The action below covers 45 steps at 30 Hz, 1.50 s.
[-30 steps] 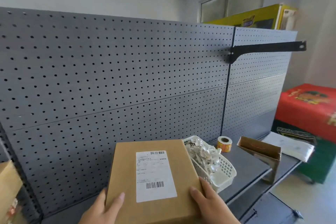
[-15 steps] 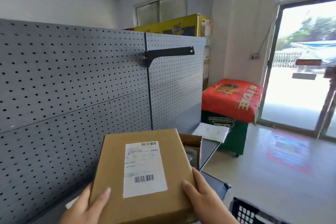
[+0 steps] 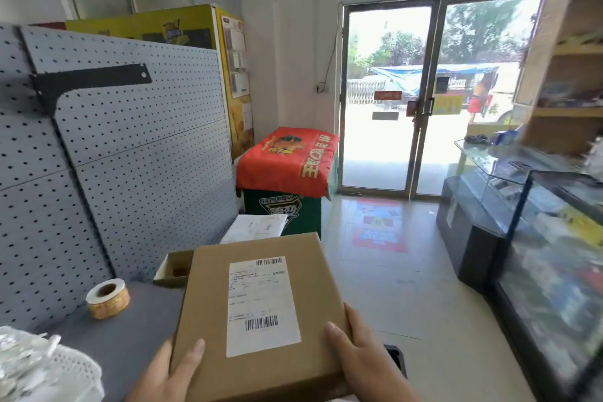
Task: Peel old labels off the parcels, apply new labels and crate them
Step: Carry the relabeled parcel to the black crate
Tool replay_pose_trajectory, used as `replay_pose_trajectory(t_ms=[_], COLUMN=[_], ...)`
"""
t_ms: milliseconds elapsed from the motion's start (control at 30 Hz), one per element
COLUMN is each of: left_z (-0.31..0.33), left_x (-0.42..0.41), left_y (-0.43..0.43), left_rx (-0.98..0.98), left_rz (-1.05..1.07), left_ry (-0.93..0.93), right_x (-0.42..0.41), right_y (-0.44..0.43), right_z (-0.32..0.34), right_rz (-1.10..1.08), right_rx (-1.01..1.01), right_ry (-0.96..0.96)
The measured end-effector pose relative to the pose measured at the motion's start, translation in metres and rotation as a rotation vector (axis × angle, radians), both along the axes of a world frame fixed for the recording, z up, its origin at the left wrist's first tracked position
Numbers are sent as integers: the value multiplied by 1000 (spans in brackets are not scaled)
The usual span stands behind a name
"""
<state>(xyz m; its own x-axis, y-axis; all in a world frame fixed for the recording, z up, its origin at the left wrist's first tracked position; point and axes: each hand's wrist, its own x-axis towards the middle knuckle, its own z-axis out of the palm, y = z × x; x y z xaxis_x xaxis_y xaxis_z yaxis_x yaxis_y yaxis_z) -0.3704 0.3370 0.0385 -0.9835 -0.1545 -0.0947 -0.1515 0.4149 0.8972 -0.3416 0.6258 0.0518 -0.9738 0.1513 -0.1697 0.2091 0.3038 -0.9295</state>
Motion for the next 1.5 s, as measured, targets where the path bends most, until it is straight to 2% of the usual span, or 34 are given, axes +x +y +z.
replay_pose_trajectory(t_ms=[67, 200, 367, 633, 933, 1233, 1500], left_z=[1, -6, -27, -84, -123, -185, -249], left_x=[-13, -41, -64, -106, -129, -141, -142], left_y=[33, 78, 102, 124, 155, 191, 201], left_rx=[-45, 13, 10, -40, -55, -37, -59], left_rz=[-10, -92, -186, -281, -414, -425, -419], left_ry=[21, -68, -152, -213, -222, -233, -303], right_x=[-1, 0, 5, -8, -29, -63, -73], right_y=[20, 48, 58, 76, 111, 159, 165], right_z=[-7, -15, -22, -72, -123, -192, -255], right_rz=[-68, -149, -238, -371, -413, -383, -381], right_rx=[-3, 2, -4, 45, -50, -53, -67], right_ry=[6, -35, -53, -67, -127, -191, -284])
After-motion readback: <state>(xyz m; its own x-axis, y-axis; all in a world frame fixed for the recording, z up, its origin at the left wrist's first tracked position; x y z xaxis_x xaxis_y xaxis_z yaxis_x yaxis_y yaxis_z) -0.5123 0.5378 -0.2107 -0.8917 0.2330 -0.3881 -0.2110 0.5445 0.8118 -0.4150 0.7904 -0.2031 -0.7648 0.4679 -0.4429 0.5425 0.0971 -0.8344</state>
